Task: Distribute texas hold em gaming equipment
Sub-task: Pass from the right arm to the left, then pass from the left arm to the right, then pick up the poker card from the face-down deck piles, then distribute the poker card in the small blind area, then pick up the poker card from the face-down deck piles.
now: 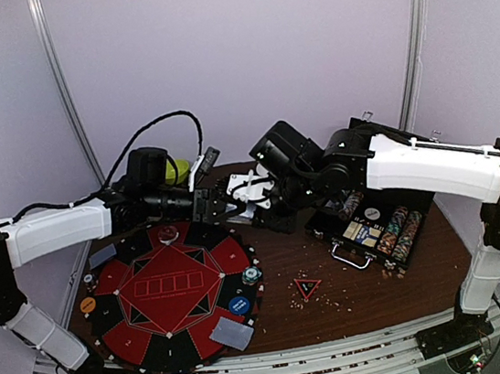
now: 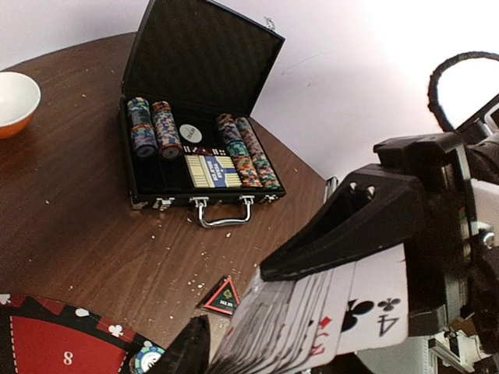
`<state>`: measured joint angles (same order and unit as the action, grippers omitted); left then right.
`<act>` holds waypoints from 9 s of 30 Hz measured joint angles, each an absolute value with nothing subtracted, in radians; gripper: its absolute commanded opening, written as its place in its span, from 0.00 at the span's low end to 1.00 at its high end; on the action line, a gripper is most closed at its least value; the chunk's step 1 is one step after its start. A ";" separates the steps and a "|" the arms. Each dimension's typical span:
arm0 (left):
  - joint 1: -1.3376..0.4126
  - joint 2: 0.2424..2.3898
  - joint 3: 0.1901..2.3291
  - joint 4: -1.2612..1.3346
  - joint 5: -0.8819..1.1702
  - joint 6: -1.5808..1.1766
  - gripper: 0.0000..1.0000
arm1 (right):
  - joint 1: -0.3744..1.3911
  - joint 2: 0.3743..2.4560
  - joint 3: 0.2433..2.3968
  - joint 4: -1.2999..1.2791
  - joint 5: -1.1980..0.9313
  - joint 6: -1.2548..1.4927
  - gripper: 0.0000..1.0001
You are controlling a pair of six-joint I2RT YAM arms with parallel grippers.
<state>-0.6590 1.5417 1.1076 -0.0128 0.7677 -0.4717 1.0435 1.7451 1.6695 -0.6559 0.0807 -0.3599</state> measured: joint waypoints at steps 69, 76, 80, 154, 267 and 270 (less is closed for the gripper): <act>-0.675 1.520 1.217 -0.197 0.701 -0.468 0.49 | 1.076 1.745 1.604 -0.524 0.191 -0.499 0.57; -0.685 1.509 1.269 -0.332 0.616 -0.381 0.45 | 1.076 1.745 1.604 -0.527 0.192 -0.499 0.57; -0.686 1.490 1.272 -0.379 0.586 -0.349 0.51 | 1.076 1.745 1.604 -0.528 0.192 -0.499 0.56; -0.686 1.477 1.349 -0.510 0.627 -0.275 0.00 | 1.076 1.745 1.604 -0.530 0.194 -0.499 0.48; -0.563 1.277 1.071 -0.181 0.647 -0.438 0.83 | 1.044 1.693 1.564 -0.566 0.215 -0.502 0.47; -0.537 1.328 1.076 -0.177 0.680 -0.459 0.79 | 1.052 1.693 1.564 -0.567 0.212 -0.503 0.47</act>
<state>-0.5369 1.3285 1.0756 -0.1768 0.6800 -0.4595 1.0519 1.6928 1.5639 -0.5674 0.2115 -0.5026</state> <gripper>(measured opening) 0.834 0.471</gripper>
